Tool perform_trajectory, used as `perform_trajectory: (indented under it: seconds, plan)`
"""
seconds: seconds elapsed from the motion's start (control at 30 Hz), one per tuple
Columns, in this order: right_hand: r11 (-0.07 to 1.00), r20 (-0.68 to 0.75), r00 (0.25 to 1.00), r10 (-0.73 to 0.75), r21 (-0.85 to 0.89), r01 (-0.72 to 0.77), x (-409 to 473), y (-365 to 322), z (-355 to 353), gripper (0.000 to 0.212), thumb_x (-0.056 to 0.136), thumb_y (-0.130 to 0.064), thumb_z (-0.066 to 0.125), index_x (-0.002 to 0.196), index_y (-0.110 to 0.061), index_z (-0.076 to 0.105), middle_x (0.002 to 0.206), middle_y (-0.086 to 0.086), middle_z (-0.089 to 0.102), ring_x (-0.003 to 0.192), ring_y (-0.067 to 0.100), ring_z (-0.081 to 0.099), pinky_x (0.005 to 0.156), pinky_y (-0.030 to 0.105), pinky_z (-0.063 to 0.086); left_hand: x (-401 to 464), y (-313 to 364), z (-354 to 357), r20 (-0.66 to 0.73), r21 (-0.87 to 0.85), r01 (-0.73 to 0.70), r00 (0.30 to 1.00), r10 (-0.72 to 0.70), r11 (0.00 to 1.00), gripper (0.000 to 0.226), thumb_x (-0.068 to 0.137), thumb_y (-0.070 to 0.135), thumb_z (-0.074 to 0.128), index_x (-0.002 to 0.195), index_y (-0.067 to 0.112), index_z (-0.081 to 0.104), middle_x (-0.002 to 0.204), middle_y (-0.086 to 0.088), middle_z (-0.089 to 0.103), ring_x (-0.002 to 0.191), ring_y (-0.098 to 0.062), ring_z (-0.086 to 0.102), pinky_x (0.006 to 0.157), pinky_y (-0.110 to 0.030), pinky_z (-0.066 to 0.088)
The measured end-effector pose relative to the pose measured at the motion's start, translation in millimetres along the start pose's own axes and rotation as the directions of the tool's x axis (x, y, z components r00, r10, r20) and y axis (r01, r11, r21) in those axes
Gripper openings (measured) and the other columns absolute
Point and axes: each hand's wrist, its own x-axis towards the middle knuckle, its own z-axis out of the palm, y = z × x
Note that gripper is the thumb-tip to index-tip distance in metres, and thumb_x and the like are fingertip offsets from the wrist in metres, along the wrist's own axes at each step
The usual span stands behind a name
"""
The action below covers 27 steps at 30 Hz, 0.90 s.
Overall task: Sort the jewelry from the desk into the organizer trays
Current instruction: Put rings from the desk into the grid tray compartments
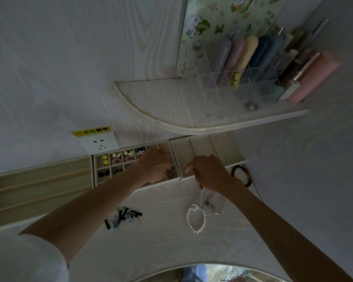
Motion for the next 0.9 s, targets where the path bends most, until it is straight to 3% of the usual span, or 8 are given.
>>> perform_trajectory:
  seconds: [0.23, 0.5, 0.9]
  plan:
    - [0.983, 0.059, 0.993, -0.101, -0.147, 0.109, 12.8, -12.1, -0.2, 0.046, 0.091, -0.008, 0.043, 0.123, -0.037, 0.057, 0.108, 0.001, 0.056, 0.107, 0.021, 0.046, 0.090, 0.034, 0.030, -17.1, -0.5, -0.8, -0.013, -0.323, 0.069, 0.997, -0.077, 0.944, 0.033, 0.096, 0.020, 0.042, 0.119, 0.030, 0.064, 0.128, 0.002, 0.055, 0.122, -0.019, 0.047, 0.098, -0.038, 0.043]
    - [0.964, 0.100, 0.987, -0.127, -0.222, 0.146, 21.9, -23.7, 4.1, 0.043, 0.093, -0.012, 0.042, 0.121, -0.039, 0.058, 0.112, 0.001, 0.053, 0.112, 0.022, 0.043, 0.096, 0.035, 0.026, -15.5, 2.4, 1.7, -0.016, -0.369, 0.085, 0.995, -0.097, 0.925, 0.033, 0.095, 0.023, 0.042, 0.117, 0.033, 0.065, 0.129, 0.003, 0.056, 0.122, -0.021, 0.049, 0.096, -0.038, 0.045]
    - [0.982, 0.058, 0.991, -0.120, -0.142, 0.127, 20.7, -23.4, -4.4, 0.041, 0.090, -0.007, 0.045, 0.114, -0.035, 0.065, 0.103, 0.001, 0.057, 0.102, 0.021, 0.047, 0.091, 0.033, 0.028, -14.4, 0.4, 2.4, -0.011, -0.439, 0.119, 0.990, -0.138, 0.891, 0.030, 0.095, 0.023, 0.044, 0.113, 0.032, 0.067, 0.130, 0.001, 0.054, 0.125, -0.019, 0.045, 0.100, -0.040, 0.042]
